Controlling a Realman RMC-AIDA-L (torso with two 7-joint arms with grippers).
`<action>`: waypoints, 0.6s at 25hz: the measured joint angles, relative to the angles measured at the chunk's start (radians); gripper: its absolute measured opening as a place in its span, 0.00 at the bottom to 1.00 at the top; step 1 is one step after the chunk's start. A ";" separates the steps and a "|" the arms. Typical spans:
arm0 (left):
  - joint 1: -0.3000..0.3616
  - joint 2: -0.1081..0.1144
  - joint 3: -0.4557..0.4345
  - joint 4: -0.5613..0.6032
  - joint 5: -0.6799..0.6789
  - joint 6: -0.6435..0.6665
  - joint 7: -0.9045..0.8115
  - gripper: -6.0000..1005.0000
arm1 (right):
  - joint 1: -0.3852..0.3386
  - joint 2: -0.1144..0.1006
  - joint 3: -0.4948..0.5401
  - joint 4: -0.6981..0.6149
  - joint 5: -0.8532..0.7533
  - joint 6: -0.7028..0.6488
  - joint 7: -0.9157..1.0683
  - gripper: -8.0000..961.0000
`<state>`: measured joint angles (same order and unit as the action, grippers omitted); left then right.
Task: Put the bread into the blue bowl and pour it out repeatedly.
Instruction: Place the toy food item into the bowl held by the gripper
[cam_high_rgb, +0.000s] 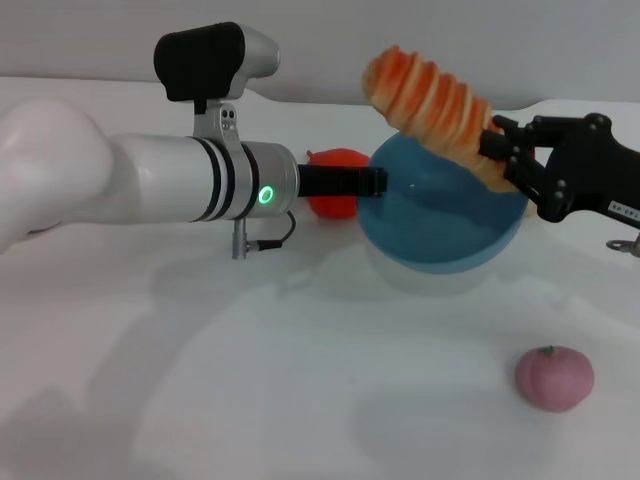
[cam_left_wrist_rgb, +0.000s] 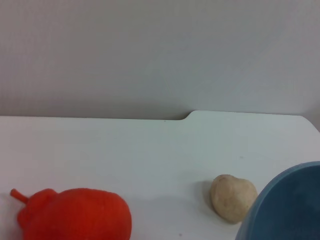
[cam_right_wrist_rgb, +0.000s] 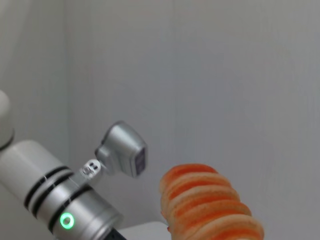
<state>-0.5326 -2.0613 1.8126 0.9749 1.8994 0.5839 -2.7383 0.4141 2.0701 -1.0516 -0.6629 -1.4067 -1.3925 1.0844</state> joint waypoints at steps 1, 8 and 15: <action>-0.001 0.001 0.000 0.000 0.000 0.000 0.000 0.01 | -0.002 0.000 -0.001 0.004 0.000 0.007 0.000 0.14; -0.004 0.003 0.000 0.002 0.000 0.001 0.001 0.01 | -0.006 -0.003 -0.002 0.014 -0.022 0.025 0.017 0.14; -0.004 0.004 -0.002 0.002 0.000 0.003 0.001 0.01 | -0.002 -0.003 -0.001 0.007 -0.042 0.038 0.037 0.18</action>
<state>-0.5369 -2.0574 1.8102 0.9771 1.8991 0.5865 -2.7375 0.4118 2.0673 -1.0525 -0.6562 -1.4482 -1.3549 1.1210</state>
